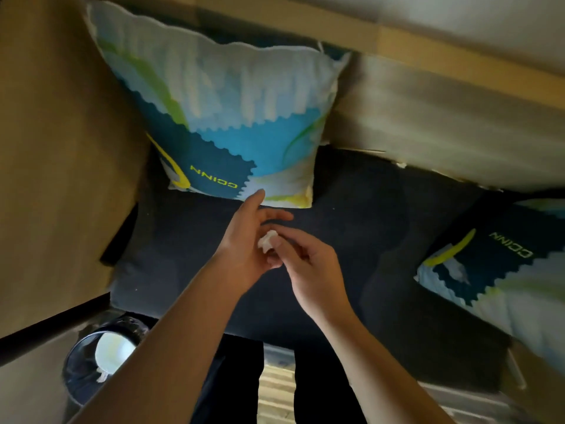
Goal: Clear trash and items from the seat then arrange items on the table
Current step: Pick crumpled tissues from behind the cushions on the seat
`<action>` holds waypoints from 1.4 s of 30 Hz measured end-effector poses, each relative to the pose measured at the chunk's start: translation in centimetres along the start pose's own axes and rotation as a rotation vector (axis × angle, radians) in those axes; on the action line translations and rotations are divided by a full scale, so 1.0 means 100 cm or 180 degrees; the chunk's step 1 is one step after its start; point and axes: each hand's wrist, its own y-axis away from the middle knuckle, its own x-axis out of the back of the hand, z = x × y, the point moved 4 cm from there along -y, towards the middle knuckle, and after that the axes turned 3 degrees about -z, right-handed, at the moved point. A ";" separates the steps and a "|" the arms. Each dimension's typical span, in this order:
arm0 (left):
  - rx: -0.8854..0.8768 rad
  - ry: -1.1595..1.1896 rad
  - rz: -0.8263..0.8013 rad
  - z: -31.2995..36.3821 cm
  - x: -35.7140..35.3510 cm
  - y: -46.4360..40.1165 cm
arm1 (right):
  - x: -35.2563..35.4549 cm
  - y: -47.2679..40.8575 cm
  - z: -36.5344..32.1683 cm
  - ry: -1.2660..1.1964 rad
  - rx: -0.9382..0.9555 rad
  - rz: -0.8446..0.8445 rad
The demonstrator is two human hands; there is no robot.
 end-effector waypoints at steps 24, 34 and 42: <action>0.0356 -0.1052 -0.0027 -0.052 -0.061 -0.189 | 0.139 -0.309 0.132 -0.0459 -0.0838 0.0727; 0.0514 -0.0088 0.0654 -0.073 -0.031 -0.210 | 0.119 -0.341 0.140 0.1425 -0.0325 0.1443; 0.0668 0.0010 0.0804 -0.064 -0.035 -0.219 | 0.121 -0.351 0.140 0.1620 -0.0621 0.1472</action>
